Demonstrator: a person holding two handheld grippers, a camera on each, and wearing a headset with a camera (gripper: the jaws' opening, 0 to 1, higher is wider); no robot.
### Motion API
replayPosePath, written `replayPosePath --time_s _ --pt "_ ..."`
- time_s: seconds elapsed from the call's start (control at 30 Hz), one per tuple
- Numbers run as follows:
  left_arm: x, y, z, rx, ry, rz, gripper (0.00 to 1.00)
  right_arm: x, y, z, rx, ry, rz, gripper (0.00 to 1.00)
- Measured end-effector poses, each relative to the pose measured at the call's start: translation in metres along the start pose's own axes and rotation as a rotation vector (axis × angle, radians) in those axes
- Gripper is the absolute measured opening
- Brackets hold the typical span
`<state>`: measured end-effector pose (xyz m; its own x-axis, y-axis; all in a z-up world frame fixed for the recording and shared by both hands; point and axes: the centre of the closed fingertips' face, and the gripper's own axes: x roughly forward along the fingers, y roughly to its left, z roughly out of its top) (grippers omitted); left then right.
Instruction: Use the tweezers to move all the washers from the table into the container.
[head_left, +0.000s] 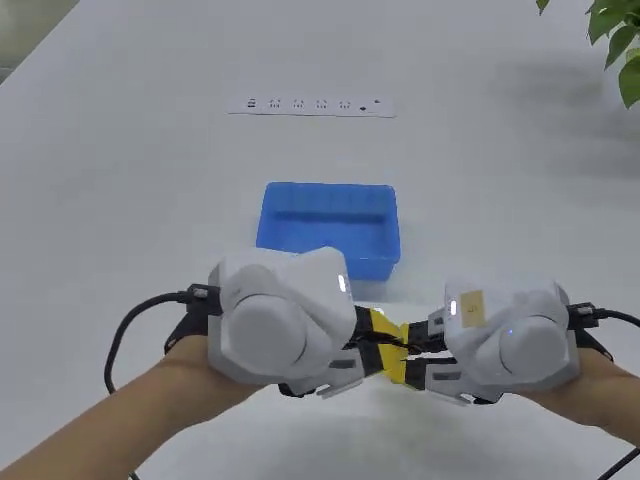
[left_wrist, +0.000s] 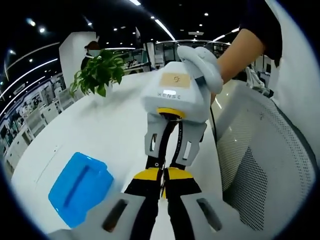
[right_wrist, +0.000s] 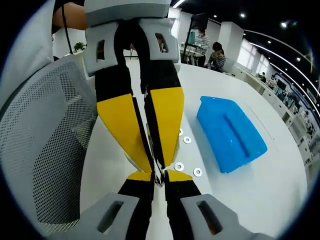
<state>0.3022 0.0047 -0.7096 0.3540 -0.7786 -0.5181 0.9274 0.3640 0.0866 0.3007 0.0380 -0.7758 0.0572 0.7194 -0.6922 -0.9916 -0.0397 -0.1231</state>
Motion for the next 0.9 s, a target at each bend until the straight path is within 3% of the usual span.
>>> replayPosePath --time_s 0.07,0.13,0.2,0.4,0.63,0.77,0.9 --pt "0.003 0.000 -0.001 -0.026 -0.004 -0.001 0.07 -0.001 -0.002 -0.001 0.024 -0.013 -0.007 0.08" --pt "0.009 0.000 -0.005 -0.008 0.009 -0.004 0.08 -0.002 -0.001 -0.002 0.021 -0.025 -0.011 0.08" --pt "0.013 -0.002 -0.015 0.057 0.057 -0.013 0.09 -0.001 0.000 -0.001 0.019 -0.034 -0.012 0.08" --pt "0.013 -0.002 -0.014 0.070 0.062 -0.007 0.08 -0.001 -0.001 -0.001 0.031 -0.047 -0.017 0.08" --pt "0.001 -0.005 -0.021 0.043 0.077 0.011 0.08 0.004 0.006 0.003 0.012 -0.042 -0.017 0.09" --pt "-0.009 -0.014 -0.026 0.027 0.071 0.014 0.08 0.006 0.018 0.008 0.002 -0.045 -0.011 0.10" --pt "-0.014 -0.022 -0.030 0.033 0.067 0.002 0.08 0.009 0.028 0.000 -0.043 0.006 0.000 0.12"
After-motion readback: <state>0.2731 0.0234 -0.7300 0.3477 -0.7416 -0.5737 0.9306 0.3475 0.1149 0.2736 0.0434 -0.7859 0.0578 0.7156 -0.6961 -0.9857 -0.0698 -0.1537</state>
